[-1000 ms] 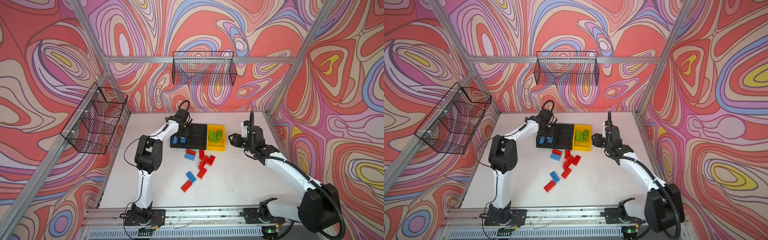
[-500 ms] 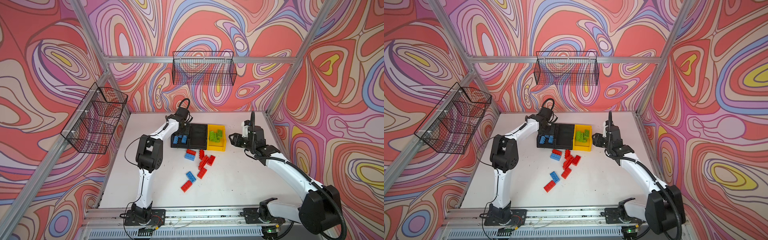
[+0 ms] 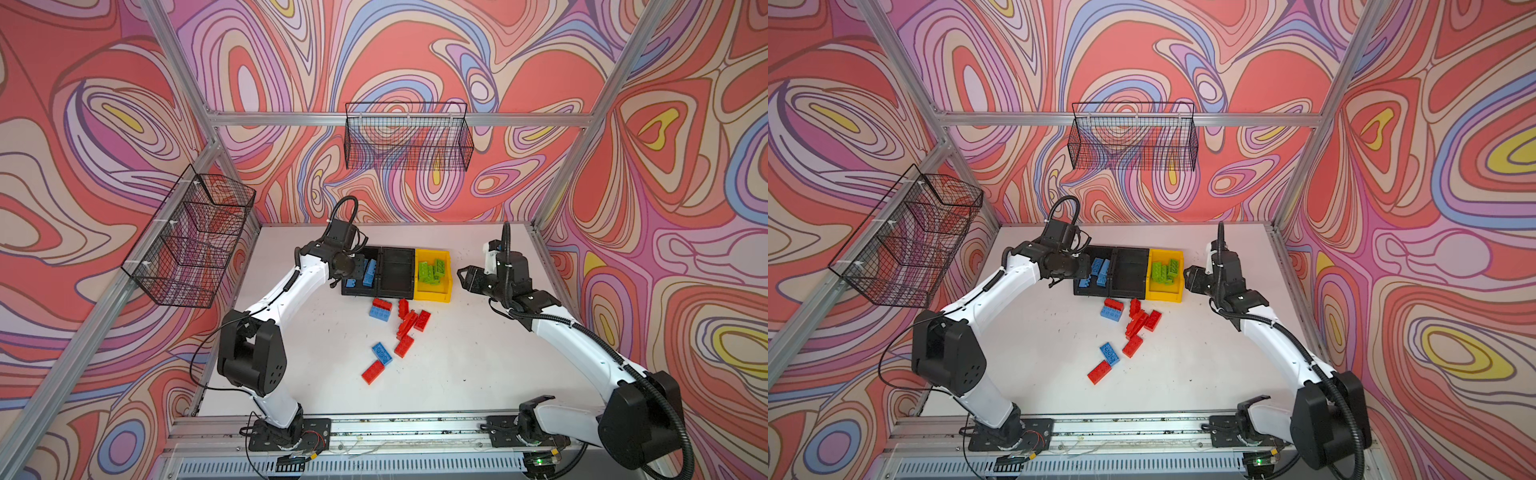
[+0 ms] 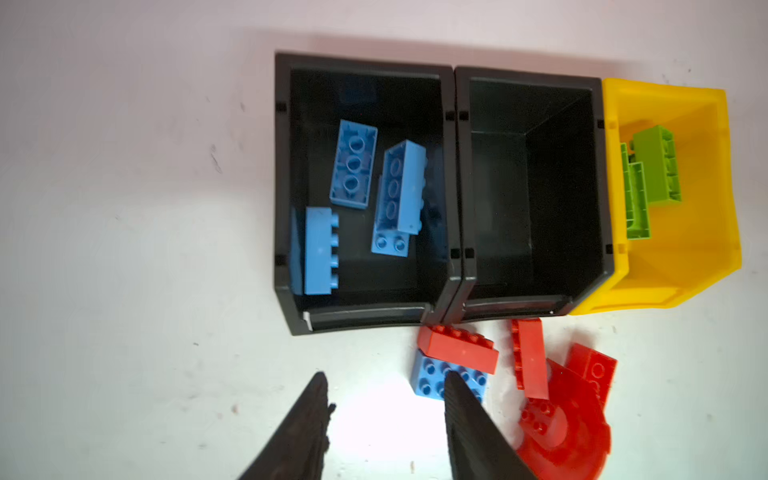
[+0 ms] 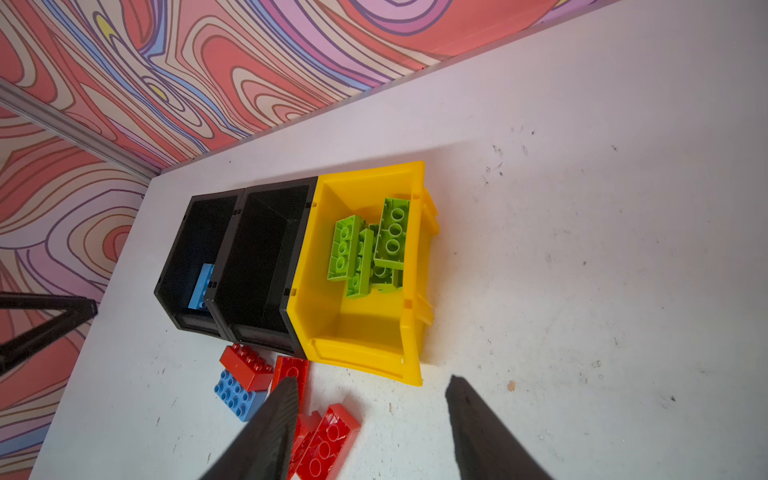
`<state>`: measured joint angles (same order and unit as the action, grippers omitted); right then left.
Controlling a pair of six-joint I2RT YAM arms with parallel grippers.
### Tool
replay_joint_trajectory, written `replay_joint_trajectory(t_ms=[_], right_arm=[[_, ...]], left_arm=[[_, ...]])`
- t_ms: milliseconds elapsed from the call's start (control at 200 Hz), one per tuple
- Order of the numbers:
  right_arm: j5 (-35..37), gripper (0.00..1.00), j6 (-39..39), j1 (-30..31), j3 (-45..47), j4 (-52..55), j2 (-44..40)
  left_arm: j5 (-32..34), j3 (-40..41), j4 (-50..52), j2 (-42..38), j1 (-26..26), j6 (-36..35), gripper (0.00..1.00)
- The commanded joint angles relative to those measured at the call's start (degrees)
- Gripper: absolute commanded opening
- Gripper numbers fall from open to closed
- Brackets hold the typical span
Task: Sort the legos into containers by color
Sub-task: Pick up the lego from the center of the table.
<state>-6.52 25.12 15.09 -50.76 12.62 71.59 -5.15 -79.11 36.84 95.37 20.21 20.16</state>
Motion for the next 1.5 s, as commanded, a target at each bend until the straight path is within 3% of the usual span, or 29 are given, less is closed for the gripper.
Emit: replay_joint_trajectory(t_ms=[0, 80, 165, 305, 496, 601, 691, 896, 1497], right_arm=[[-0.07, 0.62, 0.19, 0.18, 0.83, -0.10, 0.13], [-0.15, 0.62, 0.24, 0.11, 1.34, -0.39, 0.10], [-0.38, 0.62, 0.19, 0.12, 1.50, -0.26, 0.21], [-0.16, 0.62, 0.19, 0.11, 1.81, -0.28, -0.13], [0.41, 0.62, 0.19, 0.15, 2.24, 0.24, -0.65], [0.72, 0.62, -0.08, 0.17, 2.16, 0.72, -0.75], [0.90, 0.62, -0.16, 0.14, 2.38, 0.61, -0.84], [1.03, 0.62, -0.38, 0.11, 2.60, 0.56, -0.58], [1.34, 0.61, -0.52, 0.18, 2.60, 0.78, -0.75]], left_arm=[[-8.84, 10.39, -6.55, -2.79, 0.39, 10.45, 0.45], [-8.61, 15.98, -11.25, -5.03, 1.83, 12.17, 0.47], [-8.73, 16.81, -11.20, -4.65, 3.19, 10.33, 0.48], [-5.55, 13.23, -6.73, -1.68, 6.71, 1.66, 0.49], [-5.90, 8.39, -2.01, 3.81, 8.80, -7.26, 0.50], [-2.91, 4.94, 1.83, 6.85, 8.88, -5.40, 0.52], [-2.68, 4.43, 1.56, 7.53, 9.05, -3.52, 0.66], [-0.16, 4.23, 1.21, 9.29, 10.35, -2.22, 0.84], [3.21, 2.00, -0.63, 16.04, 12.40, -4.41, 0.83]])
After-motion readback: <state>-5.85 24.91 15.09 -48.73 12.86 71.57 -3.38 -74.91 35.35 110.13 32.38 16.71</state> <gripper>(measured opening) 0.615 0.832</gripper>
